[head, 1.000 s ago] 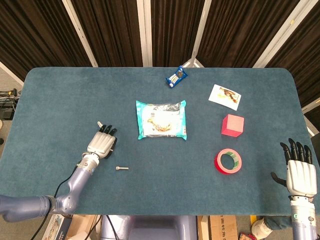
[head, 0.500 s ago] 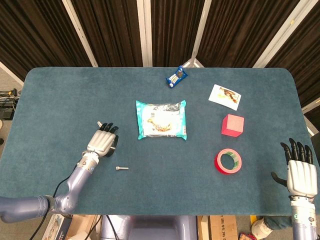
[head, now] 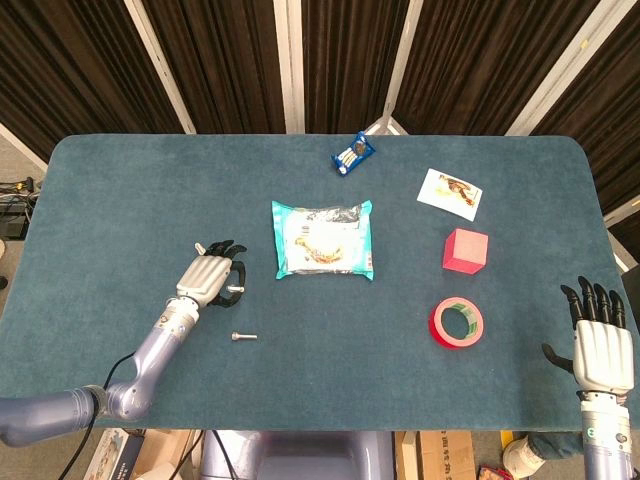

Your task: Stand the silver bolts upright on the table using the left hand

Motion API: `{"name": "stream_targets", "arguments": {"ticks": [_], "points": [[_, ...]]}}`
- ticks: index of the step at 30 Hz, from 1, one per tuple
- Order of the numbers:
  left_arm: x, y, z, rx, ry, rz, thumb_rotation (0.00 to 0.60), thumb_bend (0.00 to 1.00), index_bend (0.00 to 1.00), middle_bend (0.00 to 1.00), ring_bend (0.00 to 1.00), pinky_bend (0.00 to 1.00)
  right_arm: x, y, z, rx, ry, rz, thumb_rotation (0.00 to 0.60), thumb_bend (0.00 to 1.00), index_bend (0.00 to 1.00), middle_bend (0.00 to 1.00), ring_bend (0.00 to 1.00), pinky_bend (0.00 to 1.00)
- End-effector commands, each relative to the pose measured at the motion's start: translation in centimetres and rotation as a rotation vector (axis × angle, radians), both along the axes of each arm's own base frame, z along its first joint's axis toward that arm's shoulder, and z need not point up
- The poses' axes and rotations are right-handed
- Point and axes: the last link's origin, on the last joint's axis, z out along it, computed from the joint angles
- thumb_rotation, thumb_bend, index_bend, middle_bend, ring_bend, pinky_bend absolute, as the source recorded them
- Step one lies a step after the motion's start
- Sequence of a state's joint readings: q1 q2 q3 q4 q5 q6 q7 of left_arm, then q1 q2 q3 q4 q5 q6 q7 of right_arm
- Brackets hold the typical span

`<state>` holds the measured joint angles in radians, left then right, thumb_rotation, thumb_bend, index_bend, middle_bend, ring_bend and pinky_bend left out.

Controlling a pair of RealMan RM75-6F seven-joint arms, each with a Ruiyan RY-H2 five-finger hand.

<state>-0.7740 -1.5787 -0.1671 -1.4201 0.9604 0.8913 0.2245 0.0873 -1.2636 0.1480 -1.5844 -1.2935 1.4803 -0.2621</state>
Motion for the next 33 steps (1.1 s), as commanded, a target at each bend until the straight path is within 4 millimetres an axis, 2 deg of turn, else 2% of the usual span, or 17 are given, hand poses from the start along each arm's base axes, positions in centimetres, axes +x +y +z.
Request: {"name": "stream_targets", "arguments": {"ticks": [1,11,33], "points": [[-0.2,0.3,0.0,-0.006,-0.055,0.021,0.600,0.52,0.55,0.12,0.00,0.00,0.0,0.0,0.0,0.000,0.001,0.000,0.600,0.15,0.18,0.06,0.02,0.00],[-0.1,1.2,-0.2,-0.039,-0.205,0.072,0.600,0.52,0.54,0.12,0.00,0.00,0.0,-0.1,-0.1,-0.003,0.004,-0.002,0.600,0.15,0.19,0.06,0.02,0.00],[-1.2,2.0,-0.8,-0.083,-0.354,0.110,0.600,0.52,0.53,0.12,0.00,0.00,-0.1,-0.1,-0.2,-0.015,0.003,-0.001,0.600,0.15,0.20,0.06,0.02,0.00]]}}
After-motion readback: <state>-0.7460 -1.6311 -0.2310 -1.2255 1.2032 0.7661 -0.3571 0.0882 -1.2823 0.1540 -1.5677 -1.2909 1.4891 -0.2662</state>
